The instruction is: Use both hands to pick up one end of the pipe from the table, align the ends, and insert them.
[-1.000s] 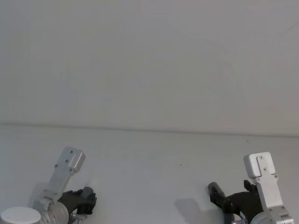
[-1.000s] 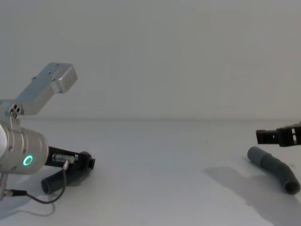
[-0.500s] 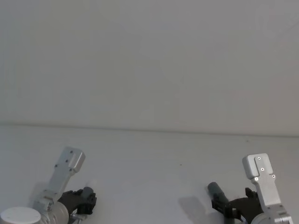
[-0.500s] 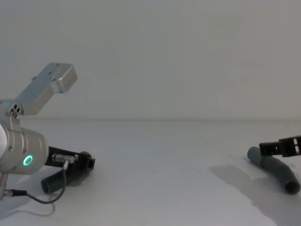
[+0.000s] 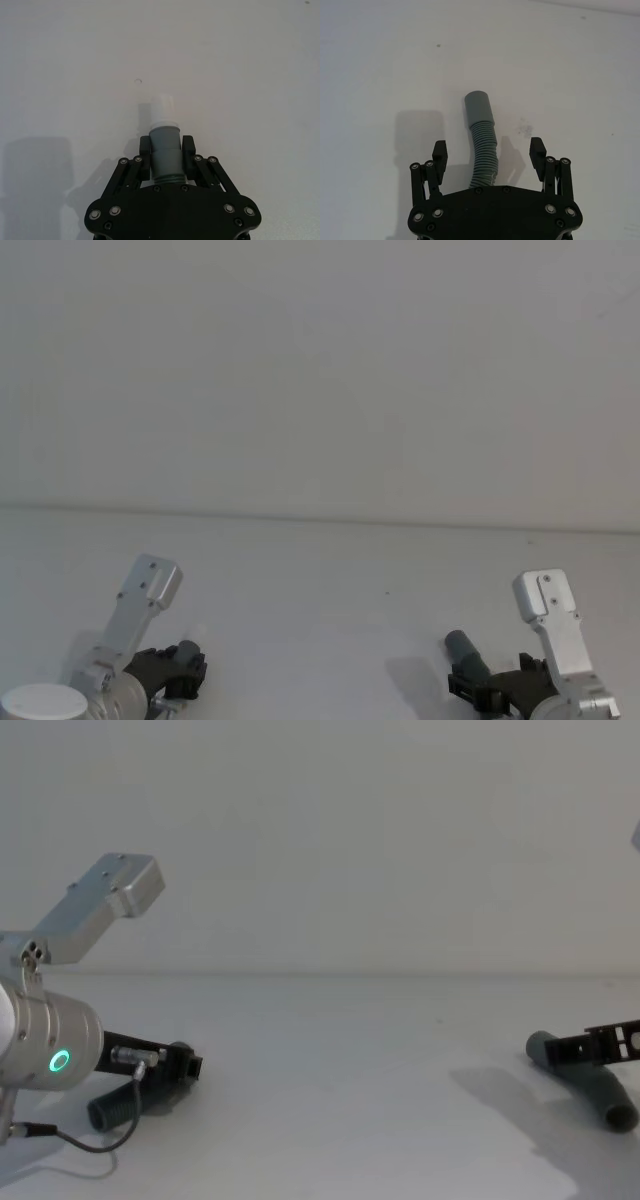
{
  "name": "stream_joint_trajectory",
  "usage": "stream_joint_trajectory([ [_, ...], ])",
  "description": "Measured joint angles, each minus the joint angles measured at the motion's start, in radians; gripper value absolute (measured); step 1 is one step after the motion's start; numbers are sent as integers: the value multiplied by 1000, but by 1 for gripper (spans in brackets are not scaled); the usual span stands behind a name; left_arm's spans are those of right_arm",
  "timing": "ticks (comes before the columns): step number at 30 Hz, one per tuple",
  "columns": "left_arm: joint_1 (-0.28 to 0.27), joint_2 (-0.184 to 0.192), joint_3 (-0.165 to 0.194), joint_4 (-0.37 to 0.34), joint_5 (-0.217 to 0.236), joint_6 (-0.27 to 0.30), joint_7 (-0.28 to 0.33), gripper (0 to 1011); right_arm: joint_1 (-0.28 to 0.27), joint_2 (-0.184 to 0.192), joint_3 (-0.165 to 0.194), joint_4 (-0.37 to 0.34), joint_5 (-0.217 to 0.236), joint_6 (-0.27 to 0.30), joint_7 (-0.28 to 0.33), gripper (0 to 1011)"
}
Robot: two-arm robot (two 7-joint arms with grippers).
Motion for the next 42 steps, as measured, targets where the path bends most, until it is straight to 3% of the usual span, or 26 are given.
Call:
stream_joint_trajectory([
  [15,0,0,0,0,0,0,0,340,21,-33,6,36,0,44,-5,1001],
  [42,0,0,0,0,0,0,0,340,25,-56,15,48,-6,65,-13,1001],
])
